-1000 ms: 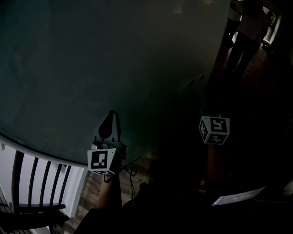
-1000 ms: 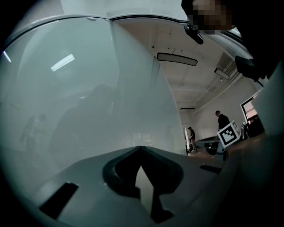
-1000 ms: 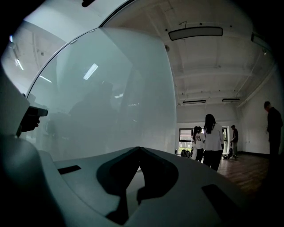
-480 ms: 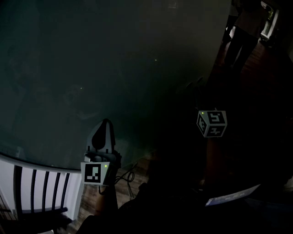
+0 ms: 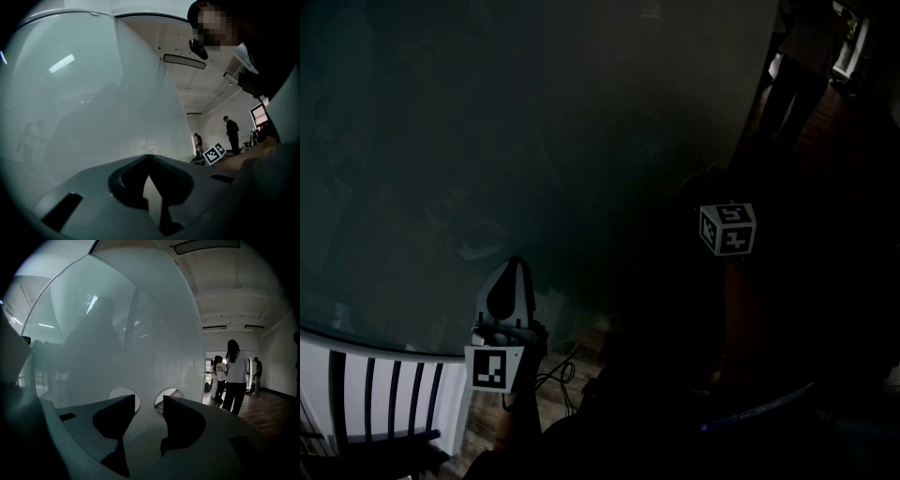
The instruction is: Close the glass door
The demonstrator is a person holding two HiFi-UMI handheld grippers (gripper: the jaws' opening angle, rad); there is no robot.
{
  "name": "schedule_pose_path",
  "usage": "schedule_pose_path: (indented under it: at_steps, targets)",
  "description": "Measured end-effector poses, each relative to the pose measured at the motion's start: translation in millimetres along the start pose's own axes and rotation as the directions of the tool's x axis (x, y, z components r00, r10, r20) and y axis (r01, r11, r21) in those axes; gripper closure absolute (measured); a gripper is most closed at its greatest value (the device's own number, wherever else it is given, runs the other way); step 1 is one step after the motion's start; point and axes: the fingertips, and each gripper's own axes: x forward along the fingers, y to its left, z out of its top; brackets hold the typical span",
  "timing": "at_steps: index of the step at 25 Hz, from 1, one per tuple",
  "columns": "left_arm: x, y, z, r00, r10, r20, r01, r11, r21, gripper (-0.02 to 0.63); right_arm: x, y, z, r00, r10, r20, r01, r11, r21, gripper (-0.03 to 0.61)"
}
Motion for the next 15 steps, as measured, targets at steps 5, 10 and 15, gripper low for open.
schedule_pose_path:
  at_steps: [5,10,15]
  targets:
    - [1.1,3.1,-4.4,1.000,0.012,-0.015,-0.012,1.000,-0.010,0.612,16.8,-6.1,7.6,1.000,-0.001,-0.013,0.001,1.000,-0.022,0.410]
    - [1.5,5.9,-5.5,0.999,0.027,-0.017,-0.027,1.000,-0.005,0.612,19.6,-10.0,2.7,1.000,-0.002,-0.026,0.003,0.999,0.032,0.449]
    - [-3.9,12.0,-6.8,0.999,0.028,-0.015,-0.028,1.000,-0.008,0.612,19.2,-5.4,0.8,1.000,-0.017,-0.025,0.018,0.999,0.044,0.459]
